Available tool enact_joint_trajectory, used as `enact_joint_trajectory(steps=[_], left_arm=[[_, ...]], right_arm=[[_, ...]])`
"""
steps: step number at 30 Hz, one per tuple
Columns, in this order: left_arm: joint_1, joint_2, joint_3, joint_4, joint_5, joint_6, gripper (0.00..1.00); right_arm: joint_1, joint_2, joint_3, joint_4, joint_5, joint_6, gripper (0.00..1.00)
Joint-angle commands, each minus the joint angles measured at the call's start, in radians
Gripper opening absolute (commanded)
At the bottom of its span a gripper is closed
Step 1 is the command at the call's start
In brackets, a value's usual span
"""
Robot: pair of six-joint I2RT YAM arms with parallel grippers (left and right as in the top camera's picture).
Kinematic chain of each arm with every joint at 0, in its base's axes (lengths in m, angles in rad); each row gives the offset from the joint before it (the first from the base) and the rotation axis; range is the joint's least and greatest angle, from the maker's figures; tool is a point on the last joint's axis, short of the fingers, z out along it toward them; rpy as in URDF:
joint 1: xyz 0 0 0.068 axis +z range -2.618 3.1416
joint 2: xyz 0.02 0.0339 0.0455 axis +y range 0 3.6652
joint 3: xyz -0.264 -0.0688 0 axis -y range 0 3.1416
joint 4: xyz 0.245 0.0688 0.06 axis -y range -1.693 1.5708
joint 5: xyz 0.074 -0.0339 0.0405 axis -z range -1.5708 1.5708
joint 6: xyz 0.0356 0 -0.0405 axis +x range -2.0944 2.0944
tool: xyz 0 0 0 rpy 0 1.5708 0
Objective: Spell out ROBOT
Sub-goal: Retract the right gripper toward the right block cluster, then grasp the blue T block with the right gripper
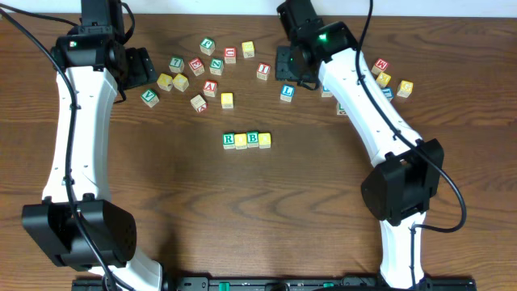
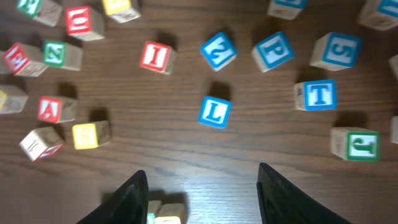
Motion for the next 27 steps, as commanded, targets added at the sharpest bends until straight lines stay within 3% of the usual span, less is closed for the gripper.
enact_joint_trajectory(steps=[1,10,27], left_arm=[[0.001,0.013,-0.007,-0.003,-0.01,0.002,0.98],[0.001,0.013,-0.007,-0.003,-0.01,0.002,0.98],[0.001,0.013,-0.007,-0.003,-0.01,0.002,0.98]], right_arm=[[-0.032,-0.004,0.001,-0.008,0.059,0.018,0.52],[-0.136,0.043,-0.002,-0.042,0.073,-0.073,0.61],[-0.224,0.221,-0.002,0.021,-0.021,-0.232,0.64]])
